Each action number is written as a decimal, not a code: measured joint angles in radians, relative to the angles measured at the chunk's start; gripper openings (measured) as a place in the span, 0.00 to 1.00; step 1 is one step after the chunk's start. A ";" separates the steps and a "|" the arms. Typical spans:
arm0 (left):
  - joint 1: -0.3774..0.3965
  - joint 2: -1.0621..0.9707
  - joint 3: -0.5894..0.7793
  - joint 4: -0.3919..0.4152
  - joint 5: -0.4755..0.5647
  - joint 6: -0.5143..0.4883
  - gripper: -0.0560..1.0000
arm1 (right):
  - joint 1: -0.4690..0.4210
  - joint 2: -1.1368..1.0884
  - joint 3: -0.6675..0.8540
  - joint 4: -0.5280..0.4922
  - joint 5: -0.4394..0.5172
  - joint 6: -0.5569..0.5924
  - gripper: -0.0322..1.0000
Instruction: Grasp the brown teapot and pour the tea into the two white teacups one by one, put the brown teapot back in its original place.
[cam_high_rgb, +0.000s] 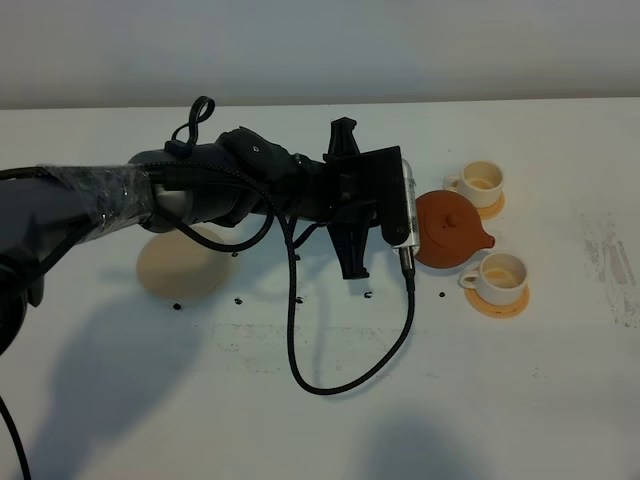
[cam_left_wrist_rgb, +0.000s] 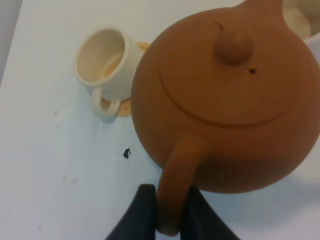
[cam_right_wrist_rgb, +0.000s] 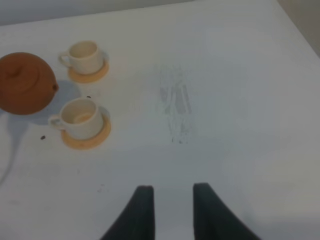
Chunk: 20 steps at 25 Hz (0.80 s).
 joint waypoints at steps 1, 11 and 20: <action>0.000 0.000 0.000 0.004 -0.003 0.000 0.13 | 0.000 0.000 0.000 0.000 0.000 0.000 0.25; -0.017 0.000 0.000 0.054 -0.026 0.000 0.13 | 0.000 0.000 0.000 0.000 0.000 0.000 0.25; -0.030 0.000 0.000 0.118 -0.065 0.003 0.13 | 0.000 0.000 0.000 0.000 0.000 0.000 0.25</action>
